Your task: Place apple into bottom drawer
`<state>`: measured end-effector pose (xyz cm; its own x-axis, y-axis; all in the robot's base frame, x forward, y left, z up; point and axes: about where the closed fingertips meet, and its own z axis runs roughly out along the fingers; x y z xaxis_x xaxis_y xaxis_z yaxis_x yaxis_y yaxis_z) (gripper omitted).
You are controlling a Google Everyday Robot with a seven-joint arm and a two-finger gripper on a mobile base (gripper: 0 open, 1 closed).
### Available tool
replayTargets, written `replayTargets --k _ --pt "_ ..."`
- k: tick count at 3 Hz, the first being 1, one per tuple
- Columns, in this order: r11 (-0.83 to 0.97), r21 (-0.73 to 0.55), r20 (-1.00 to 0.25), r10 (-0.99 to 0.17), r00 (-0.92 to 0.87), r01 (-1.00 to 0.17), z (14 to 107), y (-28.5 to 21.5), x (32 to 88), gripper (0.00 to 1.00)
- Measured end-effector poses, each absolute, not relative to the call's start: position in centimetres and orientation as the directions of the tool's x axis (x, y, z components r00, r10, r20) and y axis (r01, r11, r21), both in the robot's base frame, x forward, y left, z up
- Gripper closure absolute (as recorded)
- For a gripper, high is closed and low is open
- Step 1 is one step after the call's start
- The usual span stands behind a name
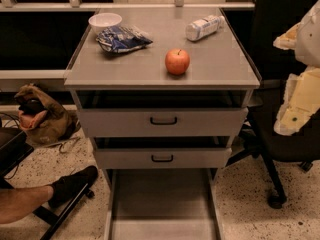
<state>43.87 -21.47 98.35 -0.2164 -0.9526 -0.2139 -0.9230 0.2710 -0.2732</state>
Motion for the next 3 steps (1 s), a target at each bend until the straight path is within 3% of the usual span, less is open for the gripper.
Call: replayTargets --k 3 --pt "0.247 -0.286 -0.310 -0.938 -0.155 -0.926 96.1 -18.8 48.4 0.00"
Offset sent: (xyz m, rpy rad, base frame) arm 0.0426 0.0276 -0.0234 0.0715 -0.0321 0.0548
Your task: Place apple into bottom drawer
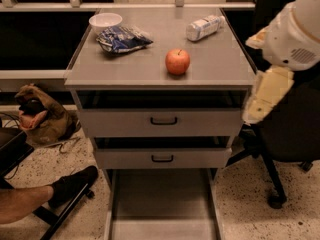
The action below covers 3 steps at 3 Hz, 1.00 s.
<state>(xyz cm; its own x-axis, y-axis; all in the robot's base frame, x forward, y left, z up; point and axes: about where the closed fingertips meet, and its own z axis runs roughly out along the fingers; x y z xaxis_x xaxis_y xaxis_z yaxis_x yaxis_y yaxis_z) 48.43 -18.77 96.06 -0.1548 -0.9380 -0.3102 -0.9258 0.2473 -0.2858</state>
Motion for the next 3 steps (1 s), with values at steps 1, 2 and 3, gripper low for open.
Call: replayTargets --k 1,2,3 --pt "0.230 -0.268 -0.374 -0.920 -0.119 -0.935 93.9 -17.2 51.0 0.00" --pt "0.230 -0.268 -0.374 -0.920 -0.119 -0.936 93.9 -17.2 51.0 0.00" --pt "0.216 -0.248 -0.409 -0.907 -0.100 -0.944 91.8 -15.1 53.3 0.00"
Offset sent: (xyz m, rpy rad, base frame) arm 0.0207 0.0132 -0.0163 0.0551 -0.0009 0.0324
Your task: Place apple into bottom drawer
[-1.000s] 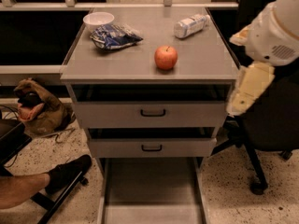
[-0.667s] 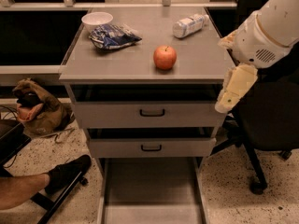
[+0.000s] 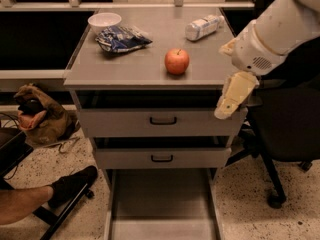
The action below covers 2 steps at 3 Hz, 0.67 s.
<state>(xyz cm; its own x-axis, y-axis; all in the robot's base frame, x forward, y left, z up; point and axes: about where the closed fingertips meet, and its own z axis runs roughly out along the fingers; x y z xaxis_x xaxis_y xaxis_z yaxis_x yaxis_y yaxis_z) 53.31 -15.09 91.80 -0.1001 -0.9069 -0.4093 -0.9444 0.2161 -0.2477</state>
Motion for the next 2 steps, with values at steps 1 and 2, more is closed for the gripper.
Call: replayTargets --k 1,2 --pt "0.246 -0.245 -0.445 -0.888 -0.116 -0.938 90.1 -13.7 56.8 0.00" --pt "0.300 -0.270 -0.514 -0.849 -0.126 -0.915 88.2 -9.9 63.2 0.00"
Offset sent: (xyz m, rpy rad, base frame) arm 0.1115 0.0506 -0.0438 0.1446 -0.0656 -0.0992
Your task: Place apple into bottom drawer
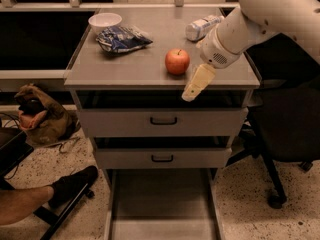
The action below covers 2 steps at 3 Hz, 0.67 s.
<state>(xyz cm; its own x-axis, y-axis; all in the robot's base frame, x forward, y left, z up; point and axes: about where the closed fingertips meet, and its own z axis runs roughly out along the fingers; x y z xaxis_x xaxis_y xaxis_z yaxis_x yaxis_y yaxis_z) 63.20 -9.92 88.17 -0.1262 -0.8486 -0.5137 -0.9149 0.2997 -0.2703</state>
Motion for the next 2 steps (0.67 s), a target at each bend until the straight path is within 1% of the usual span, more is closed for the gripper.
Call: replayTargets --k 1,2 --pt "0.300 -0.270 -0.514 -0.849 -0.126 -0.915 88.2 -9.9 63.2 0.00" --pt "0.310 -0.279 -0.519 -0.845 -0.129 -0.909 88.2 -9.6 64.5 0.00"
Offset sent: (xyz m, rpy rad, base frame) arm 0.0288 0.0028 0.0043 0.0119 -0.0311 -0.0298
